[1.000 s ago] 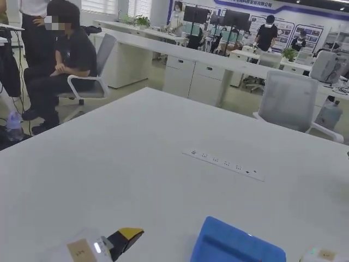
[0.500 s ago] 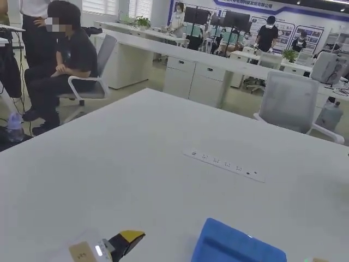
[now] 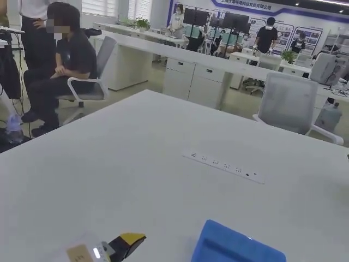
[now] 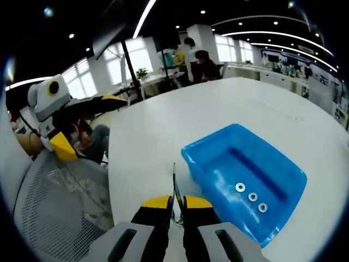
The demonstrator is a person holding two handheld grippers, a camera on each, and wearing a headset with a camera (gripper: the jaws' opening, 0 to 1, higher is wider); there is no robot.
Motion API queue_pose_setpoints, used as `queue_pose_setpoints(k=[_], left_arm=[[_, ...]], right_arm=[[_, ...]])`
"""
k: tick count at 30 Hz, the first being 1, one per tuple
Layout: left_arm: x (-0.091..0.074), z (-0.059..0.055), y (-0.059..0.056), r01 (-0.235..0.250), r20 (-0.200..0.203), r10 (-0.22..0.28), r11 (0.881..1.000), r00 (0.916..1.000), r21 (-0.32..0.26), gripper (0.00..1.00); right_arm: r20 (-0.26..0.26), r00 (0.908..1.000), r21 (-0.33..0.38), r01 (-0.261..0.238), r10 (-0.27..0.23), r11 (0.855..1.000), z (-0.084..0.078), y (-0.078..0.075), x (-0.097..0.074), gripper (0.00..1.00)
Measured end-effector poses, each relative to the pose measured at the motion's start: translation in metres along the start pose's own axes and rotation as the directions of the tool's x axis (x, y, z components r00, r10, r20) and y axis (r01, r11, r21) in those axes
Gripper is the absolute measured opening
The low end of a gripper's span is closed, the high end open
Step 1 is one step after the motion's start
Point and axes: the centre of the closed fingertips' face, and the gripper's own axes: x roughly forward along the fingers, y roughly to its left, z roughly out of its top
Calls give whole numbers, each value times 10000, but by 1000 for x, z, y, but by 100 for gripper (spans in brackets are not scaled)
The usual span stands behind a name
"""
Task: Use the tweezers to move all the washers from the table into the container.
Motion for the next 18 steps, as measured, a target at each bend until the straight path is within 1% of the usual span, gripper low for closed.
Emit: queue_pose_setpoints(k=[2,3,5,7,8,11,14,18], left_arm=[[0,1,-1,54,76,-53,9999,10000,-95,77],[1,2,-3,203,125,-200,9995,9997,-251,77],[2,1,-7,462,58,-460,9978,9989,-481,79],[4,0,-11,602,-2,-603,9971,9982,-471,80],[5,-1,-13,647,-65,-650,9973,9979,-347,81],[5,-1,-16,720,-82,-722,9972,9974,-176,82],[4,-1,-14,673,-25,-674,9975,9977,-215,81],[4,0,-12,571,-14,-571,9982,9984,-159,81]], right_arm=[[6,10000,-137,26,-26,9999,-1,1,-1,5],[11,10000,-188,30,-30,9998,-1,2,-1,5],[11,10000,-297,21,-21,9996,-1,3,-1,5],[17,10000,-386,22,-21,9993,-1,4,-1,5],[26,10000,-400,38,-37,9992,-1,3,-1,5],[140,9999,-348,88,-83,9994,0,3,1,5],[180,9996,-490,219,-210,9986,0,4,2,4],[119,9988,-551,475,-469,9973,0,0,1,3]])
